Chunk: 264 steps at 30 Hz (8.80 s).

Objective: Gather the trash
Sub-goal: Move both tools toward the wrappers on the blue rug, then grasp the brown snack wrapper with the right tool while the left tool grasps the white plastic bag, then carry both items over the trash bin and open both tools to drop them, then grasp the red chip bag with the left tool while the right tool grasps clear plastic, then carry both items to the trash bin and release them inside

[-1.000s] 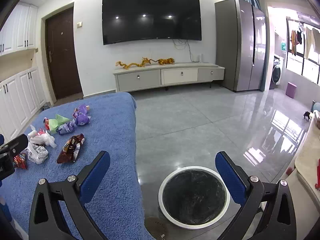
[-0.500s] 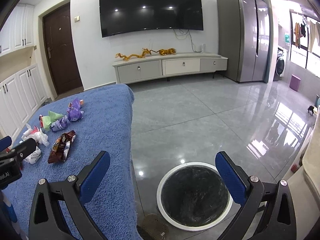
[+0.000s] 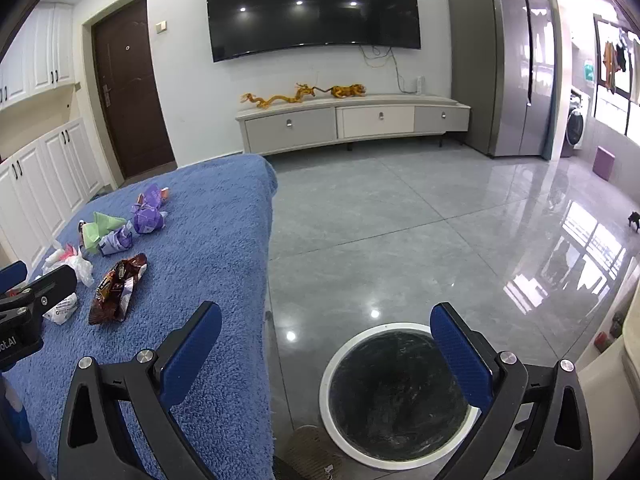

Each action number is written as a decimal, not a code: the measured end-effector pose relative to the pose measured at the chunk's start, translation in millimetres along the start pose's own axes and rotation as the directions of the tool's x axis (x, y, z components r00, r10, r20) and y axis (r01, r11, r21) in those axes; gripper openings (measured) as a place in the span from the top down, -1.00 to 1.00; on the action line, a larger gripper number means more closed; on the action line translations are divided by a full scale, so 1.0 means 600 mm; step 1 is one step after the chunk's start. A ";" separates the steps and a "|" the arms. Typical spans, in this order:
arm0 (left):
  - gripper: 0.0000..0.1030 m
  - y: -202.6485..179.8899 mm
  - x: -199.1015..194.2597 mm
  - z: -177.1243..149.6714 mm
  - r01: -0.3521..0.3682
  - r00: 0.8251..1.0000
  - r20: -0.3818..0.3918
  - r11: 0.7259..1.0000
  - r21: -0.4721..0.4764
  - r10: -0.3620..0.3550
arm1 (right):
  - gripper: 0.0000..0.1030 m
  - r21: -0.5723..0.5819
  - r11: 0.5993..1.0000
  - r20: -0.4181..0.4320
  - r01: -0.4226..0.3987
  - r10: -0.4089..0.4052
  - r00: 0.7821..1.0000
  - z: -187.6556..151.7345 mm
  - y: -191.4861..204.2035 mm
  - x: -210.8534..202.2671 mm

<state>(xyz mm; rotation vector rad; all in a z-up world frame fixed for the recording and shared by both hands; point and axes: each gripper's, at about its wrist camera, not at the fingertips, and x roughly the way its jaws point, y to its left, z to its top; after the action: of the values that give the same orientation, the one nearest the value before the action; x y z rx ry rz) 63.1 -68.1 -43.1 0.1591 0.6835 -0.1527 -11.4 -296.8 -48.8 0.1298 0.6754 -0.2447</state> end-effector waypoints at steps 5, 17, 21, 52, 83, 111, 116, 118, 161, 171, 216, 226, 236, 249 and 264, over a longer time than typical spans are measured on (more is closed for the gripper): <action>-1.00 -0.003 0.014 -0.001 0.006 0.999 -0.035 1.000 0.023 -0.005 | -0.94 -0.002 1.000 0.007 -0.021 0.021 1.000 0.004 0.002 0.003; -1.00 0.126 0.019 -0.002 -0.046 0.997 -0.070 0.995 -0.093 0.040 | -0.56 -0.084 0.978 -0.003 -0.193 0.194 0.981 0.042 0.074 -0.002; -0.94 0.210 0.031 -0.021 -0.069 0.991 -0.122 0.980 -0.184 0.047 | -0.44 -0.126 0.948 -0.041 -0.292 0.289 0.957 0.049 0.126 0.009; 0.44 0.260 0.090 -0.060 0.050 0.961 -0.242 0.947 -0.317 -0.132 | 0.61 -0.054 0.811 -0.268 -0.583 0.550 0.791 0.010 0.262 0.098; 0.12 -0.291 0.116 0.035 0.603 0.743 -0.385 0.798 0.030 -0.547 | 0.35 0.300 0.954 -0.270 0.007 0.078 0.960 -0.084 -0.212 0.118; 0.02 -0.078 0.015 0.074 0.473 0.876 -0.120 0.881 0.018 -0.467 | -0.06 0.263 0.964 -0.208 0.022 0.034 0.978 -0.054 -0.186 0.040; 0.02 0.013 -0.021 0.075 0.419 0.908 -0.023 0.908 0.014 -0.418 | -0.16 0.217 0.976 -0.157 -0.011 0.046 0.986 -0.022 -0.149 -0.002; 0.02 0.050 -0.030 0.074 0.396 0.918 0.001 0.918 0.004 -0.396 | -0.16 0.196 0.980 -0.138 -0.031 0.059 0.989 -0.003 -0.129 -0.019; 0.01 0.498 0.134 -0.112 0.139 0.974 -0.102 0.891 -0.433 -0.201 | -0.15 -0.253 0.815 -0.431 -0.522 0.388 0.815 0.060 0.533 0.190; 0.29 0.495 0.133 -0.111 0.129 0.977 -0.102 0.898 -0.421 -0.188 | 0.53 -0.260 0.796 -0.443 -0.547 0.405 0.800 0.028 0.516 0.177; 0.62 0.151 -0.083 0.045 0.214 0.973 0.084 0.977 0.011 -0.214 | 0.55 0.011 0.976 -0.100 -0.220 0.220 0.970 0.031 0.003 -0.057; 0.62 -0.038 -0.064 0.070 0.272 0.959 0.024 0.942 0.195 -0.281 | 0.55 0.150 0.976 -0.117 -0.157 0.175 0.977 -0.018 -0.129 -0.008; 0.62 -0.176 -0.035 0.065 0.348 0.935 -0.052 0.885 0.309 -0.350 | 0.55 0.247 0.961 -0.166 -0.121 0.165 0.972 -0.069 -0.202 0.038; 0.60 -0.309 0.025 0.042 0.435 0.900 -0.175 0.821 0.369 -0.398 | 0.53 0.338 0.935 -0.251 -0.109 0.202 0.947 -0.120 -0.253 0.093; 0.16 -0.394 0.067 0.019 0.518 0.855 -0.265 0.764 0.383 -0.447 | 0.10 0.412 0.909 -0.315 -0.066 0.210 0.925 -0.156 -0.282 0.139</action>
<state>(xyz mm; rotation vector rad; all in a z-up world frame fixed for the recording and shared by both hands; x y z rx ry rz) 55.3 -304.9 -82.8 0.4370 0.8330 -0.8131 -49.8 -456.3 -180.3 0.6228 0.9660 -0.2180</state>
